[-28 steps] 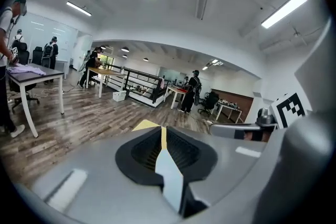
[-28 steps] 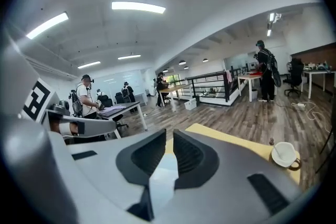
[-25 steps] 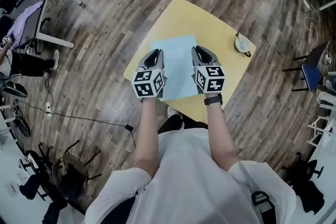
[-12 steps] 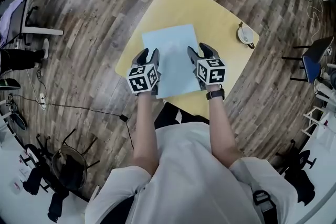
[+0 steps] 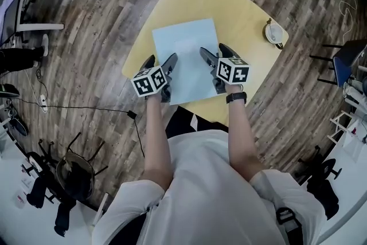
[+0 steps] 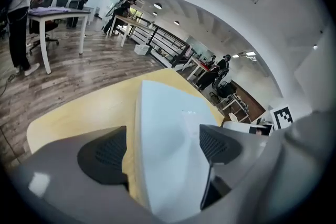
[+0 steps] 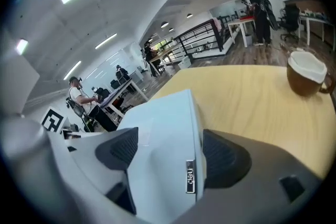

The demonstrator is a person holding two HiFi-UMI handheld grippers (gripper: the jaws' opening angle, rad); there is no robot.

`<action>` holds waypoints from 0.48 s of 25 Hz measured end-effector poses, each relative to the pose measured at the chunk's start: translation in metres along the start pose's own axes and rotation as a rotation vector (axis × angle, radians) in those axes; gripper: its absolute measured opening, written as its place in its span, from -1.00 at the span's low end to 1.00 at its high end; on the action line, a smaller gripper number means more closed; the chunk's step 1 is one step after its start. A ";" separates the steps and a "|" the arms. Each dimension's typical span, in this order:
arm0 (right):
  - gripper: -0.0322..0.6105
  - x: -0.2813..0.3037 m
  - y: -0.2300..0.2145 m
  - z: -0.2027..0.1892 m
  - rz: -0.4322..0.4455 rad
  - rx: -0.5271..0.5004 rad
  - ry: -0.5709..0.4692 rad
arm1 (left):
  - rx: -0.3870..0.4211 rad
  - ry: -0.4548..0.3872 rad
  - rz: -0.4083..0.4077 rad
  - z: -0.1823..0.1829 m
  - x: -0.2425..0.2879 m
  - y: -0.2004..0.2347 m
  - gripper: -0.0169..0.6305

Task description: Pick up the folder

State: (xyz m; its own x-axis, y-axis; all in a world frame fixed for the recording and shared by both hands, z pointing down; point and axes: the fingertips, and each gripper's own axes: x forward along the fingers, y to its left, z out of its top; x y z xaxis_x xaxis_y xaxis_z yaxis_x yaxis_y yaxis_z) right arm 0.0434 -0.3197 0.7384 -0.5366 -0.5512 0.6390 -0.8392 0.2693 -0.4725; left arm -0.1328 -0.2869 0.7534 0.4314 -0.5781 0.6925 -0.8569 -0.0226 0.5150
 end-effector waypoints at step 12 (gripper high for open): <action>0.20 0.017 -0.019 -0.029 -0.052 0.079 0.154 | 0.002 0.098 0.033 -0.020 0.021 -0.004 0.38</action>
State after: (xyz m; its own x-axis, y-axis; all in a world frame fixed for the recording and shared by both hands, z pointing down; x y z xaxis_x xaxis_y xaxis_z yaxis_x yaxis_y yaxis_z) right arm 0.0482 -0.3109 0.7760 -0.5047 -0.4336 0.7465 -0.8600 0.1777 -0.4783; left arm -0.1148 -0.2825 0.7766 0.4287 -0.4958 0.7553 -0.8715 -0.0067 0.4903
